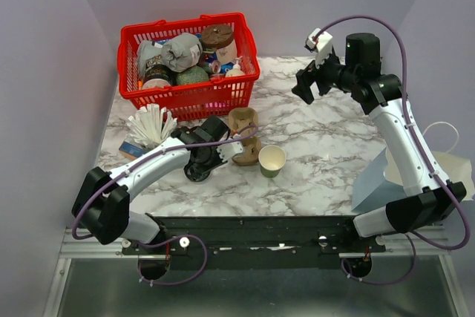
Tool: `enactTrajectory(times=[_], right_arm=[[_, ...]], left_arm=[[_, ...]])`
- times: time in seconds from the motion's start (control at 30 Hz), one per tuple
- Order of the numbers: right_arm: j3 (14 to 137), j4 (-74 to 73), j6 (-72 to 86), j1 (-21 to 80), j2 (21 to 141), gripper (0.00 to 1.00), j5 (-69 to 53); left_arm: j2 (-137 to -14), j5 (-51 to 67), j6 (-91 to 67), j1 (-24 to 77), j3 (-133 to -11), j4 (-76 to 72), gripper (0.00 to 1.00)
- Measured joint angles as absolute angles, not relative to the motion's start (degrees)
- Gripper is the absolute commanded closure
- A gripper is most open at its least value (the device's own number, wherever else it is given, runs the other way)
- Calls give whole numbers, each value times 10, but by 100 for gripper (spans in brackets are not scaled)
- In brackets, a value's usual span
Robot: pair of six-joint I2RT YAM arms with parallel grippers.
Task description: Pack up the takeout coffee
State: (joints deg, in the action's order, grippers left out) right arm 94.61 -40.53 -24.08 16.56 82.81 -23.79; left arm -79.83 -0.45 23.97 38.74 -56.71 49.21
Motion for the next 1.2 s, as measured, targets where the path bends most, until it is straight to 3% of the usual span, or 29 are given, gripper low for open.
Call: enactTrajectory(times=[0.53,1.03,1.2], right_arm=[[930,-405,-252,166,806,1,-217],[930,-405,-251,166,806,1,-217],[930,-405,-251,166,806,1,-217]], left_arm=[[-798,38,277,387,-486,453,59],[-806,33,245,391,-466,404,69],[-815,30,241,391,-458,398,82]])
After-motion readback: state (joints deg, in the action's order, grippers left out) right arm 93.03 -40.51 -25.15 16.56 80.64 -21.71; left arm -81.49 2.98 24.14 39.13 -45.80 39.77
